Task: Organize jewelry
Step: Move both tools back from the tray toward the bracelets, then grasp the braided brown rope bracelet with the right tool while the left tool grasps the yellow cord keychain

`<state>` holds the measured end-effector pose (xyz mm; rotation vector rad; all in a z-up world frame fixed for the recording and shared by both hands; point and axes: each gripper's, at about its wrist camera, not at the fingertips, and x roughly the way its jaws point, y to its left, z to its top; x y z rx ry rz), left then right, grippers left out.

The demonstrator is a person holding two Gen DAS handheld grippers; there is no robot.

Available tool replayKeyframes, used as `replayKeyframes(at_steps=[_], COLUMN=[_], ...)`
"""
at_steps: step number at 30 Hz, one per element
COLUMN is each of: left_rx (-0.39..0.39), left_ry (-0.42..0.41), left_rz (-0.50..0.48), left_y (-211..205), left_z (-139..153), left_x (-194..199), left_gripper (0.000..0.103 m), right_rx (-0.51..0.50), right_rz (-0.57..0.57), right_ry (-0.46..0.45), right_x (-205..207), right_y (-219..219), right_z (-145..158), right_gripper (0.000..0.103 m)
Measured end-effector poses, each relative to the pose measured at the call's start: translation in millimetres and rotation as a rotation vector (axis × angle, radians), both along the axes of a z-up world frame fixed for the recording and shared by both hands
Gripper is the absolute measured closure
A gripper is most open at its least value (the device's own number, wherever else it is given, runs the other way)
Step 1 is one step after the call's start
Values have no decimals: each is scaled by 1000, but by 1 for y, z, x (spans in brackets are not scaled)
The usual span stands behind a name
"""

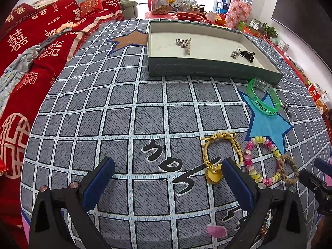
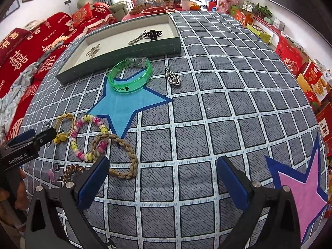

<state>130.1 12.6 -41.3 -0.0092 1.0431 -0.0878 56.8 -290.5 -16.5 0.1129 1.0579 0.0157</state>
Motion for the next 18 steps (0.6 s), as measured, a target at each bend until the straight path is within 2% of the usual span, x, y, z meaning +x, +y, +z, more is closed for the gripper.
replayKeyframes(at_steps=[6,11,16,18], left_rx=[30,53,59,57], left_ry=[-14,-16,-14,-13], left_rz=[-15,-42,-64,-71], left_y=[-5,-15,-21,-23], left_z=[-1,-4,-7,-7], left_x=[3,7,8,7], left_gripper=[0,0,0,0], right_rx=[-67,-93,-136,-141], right_rz=[32,62,100,118], right_ry=[15,6,-4,-7], right_x=[5,7,7,7], right_y=[12,20,31,36], right_z=[-8,-9,-6,-4], right_gripper=[0,7,29,34])
